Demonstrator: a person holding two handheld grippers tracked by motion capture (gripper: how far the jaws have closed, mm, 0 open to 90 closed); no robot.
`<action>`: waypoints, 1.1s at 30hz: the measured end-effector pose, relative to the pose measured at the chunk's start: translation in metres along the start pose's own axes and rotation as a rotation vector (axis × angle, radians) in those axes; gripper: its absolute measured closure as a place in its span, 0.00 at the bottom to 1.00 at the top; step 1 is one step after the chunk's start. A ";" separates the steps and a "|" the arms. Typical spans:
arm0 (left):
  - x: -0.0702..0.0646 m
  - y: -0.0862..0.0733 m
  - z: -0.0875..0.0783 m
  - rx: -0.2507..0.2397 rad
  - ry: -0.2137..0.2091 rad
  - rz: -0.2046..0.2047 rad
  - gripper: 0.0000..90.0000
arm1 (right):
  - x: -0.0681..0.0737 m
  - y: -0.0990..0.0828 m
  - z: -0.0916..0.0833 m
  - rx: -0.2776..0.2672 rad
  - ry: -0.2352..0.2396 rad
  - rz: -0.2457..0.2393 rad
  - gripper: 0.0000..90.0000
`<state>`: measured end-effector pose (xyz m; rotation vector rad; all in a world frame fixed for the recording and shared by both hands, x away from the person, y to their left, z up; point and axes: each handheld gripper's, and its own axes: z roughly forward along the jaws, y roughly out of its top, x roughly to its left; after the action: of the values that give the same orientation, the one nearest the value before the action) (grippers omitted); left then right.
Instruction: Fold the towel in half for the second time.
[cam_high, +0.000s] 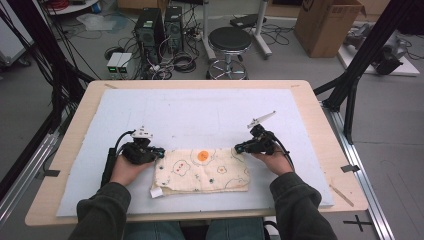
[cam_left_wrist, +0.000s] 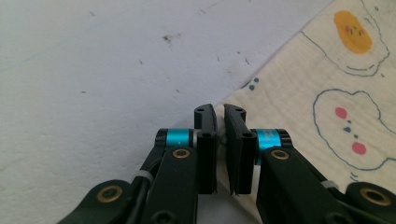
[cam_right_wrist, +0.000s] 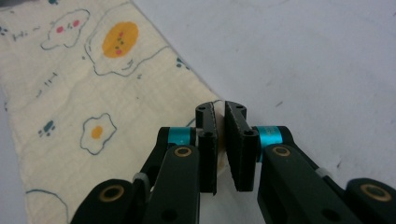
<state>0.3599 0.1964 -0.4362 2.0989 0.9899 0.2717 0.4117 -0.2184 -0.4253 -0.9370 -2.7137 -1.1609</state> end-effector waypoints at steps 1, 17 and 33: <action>0.001 0.000 -0.001 -0.005 0.002 0.000 0.93 | 0.001 0.002 -0.002 -0.009 -0.003 -0.003 0.93; 0.024 0.034 -0.016 -0.113 0.101 -0.037 0.93 | -0.015 0.042 -0.013 -0.104 -0.075 0.029 0.94; 0.028 0.038 0.000 -0.106 0.152 -0.012 0.93 | -0.029 0.043 0.001 -0.099 -0.147 0.035 0.94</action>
<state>0.4005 0.2019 -0.4118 1.9986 1.0534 0.4732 0.4588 -0.2095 -0.4054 -1.1202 -2.7604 -1.2799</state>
